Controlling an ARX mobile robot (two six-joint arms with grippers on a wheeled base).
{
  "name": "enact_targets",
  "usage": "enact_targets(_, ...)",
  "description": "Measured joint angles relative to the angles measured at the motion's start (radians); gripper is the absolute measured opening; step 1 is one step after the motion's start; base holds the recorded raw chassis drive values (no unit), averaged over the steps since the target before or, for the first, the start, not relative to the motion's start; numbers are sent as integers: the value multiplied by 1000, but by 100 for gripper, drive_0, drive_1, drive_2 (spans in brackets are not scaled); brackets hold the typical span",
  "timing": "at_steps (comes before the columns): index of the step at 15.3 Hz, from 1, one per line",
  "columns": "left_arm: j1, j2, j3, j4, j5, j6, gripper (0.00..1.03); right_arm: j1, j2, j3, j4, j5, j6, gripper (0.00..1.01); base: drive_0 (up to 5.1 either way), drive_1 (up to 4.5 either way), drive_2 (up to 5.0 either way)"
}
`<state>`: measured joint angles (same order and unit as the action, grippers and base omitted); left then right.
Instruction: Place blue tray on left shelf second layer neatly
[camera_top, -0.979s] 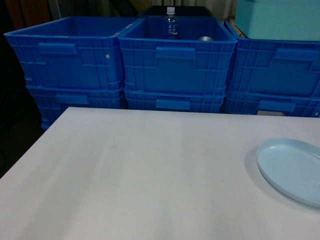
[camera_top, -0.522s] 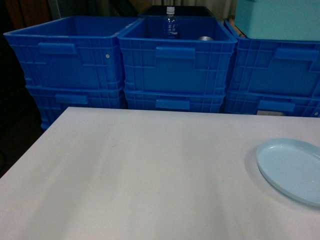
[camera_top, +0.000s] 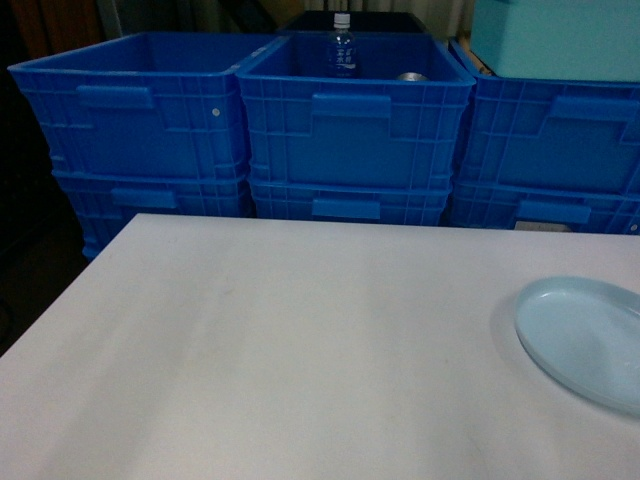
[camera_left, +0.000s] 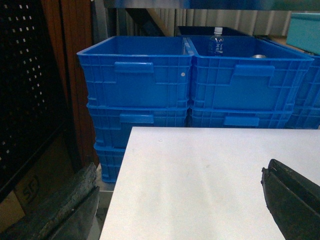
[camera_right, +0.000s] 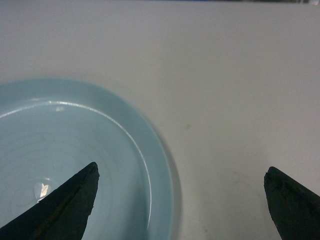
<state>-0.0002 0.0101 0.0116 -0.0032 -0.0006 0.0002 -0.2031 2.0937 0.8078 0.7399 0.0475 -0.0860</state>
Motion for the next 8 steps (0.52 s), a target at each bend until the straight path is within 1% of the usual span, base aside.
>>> enact_targets(1,0,0,0,0,0,0,98,3,16,0,-5,-1,13,98,0,0,0)
enact_targets(2,0,0,0,0,0,0,98,7,24,8,-68,-15,47,98,0,0,0)
enact_targets(3,0,0,0,0,0,0,98,15,32,14,-104,-8,63,98,0,0,0)
enact_targets(6,0,0,0,0,0,0,98,63,32,53,-252,10,79,98,0,0,0)
enact_targets(8,0,0,0,0,-1,0,98,93,32,90,-315,32,85,98,0,0,0)
